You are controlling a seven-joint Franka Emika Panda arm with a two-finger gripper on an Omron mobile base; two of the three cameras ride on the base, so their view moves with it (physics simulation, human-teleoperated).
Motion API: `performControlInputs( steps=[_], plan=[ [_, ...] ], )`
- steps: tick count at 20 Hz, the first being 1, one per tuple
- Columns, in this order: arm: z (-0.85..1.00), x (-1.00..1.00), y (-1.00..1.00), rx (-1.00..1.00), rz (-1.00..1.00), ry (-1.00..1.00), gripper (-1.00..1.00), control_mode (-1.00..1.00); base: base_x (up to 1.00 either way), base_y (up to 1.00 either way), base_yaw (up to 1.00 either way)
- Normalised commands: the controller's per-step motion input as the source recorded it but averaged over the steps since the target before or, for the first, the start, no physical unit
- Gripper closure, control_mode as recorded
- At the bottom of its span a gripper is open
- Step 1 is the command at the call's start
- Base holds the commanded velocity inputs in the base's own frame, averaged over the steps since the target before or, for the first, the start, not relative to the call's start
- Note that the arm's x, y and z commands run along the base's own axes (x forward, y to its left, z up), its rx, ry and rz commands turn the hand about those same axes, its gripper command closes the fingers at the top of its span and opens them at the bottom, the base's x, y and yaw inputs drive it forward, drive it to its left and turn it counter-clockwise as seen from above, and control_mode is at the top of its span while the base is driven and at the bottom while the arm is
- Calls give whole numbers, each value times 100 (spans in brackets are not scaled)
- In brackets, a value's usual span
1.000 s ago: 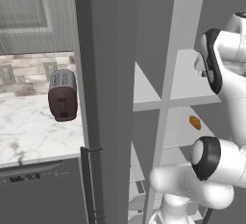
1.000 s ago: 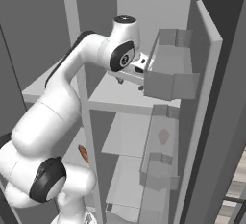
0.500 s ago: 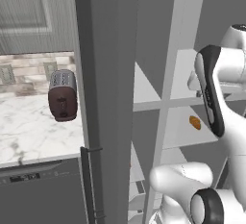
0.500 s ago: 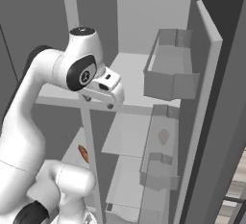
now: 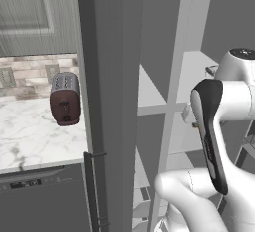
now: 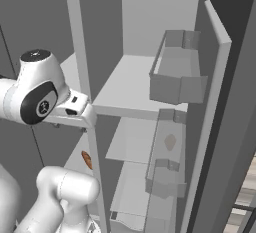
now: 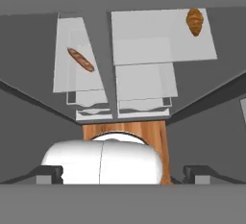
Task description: Pick up the frozen fish from the freezer, place it on any shelf in the fridge, and close the fridge and freezer doors when done.
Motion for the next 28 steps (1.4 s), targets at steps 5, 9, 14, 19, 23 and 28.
performControlInputs(
  steps=[5,9,14,19,23,28],
  plan=[
    [0,1,16,-6,12,7,-100,-100,0,0,0],
    [0,1,0,0,0,0,-100,-100,0,0,0],
    [0,0,-3,0,0,0,-100,100,0,-4,0],
    [0,0,0,0,0,0,-100,100,0,-15,0],
    [0,0,0,0,0,0,-100,100,-3,-26,0],
    [0,0,0,0,0,0,-100,100,-17,-40,0]
  ],
)
